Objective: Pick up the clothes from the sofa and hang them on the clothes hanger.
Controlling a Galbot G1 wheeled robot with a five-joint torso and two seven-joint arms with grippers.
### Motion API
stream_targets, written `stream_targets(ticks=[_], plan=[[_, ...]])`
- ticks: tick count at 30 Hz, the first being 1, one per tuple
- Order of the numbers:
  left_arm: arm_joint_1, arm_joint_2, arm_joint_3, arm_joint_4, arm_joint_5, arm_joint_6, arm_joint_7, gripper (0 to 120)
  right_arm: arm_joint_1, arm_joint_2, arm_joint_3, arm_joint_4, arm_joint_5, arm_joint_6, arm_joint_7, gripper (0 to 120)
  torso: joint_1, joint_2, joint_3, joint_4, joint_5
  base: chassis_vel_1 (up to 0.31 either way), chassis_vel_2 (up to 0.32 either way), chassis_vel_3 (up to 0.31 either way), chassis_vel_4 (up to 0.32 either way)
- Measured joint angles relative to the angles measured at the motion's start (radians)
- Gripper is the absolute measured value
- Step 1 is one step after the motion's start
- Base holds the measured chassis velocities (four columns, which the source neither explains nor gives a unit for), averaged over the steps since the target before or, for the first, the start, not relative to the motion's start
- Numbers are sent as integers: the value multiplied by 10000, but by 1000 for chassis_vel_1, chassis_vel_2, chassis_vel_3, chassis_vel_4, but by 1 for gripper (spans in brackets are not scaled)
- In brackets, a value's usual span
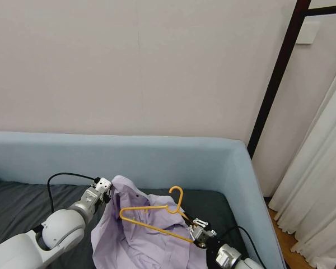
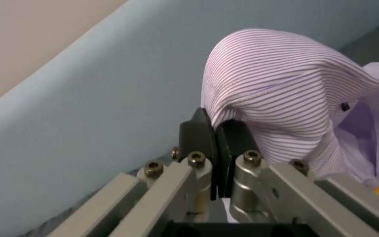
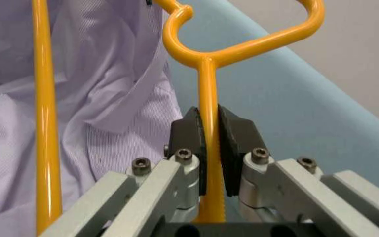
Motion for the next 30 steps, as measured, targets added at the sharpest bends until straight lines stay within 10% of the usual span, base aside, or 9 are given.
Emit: stream_targets(ticks=[30], plan=[[-1530,-403,1543,-1027,-572,571,-472,0,1754,428,-663,-109,697,-1275,1369,5,0,0,1,1,2,0,0,0,0]])
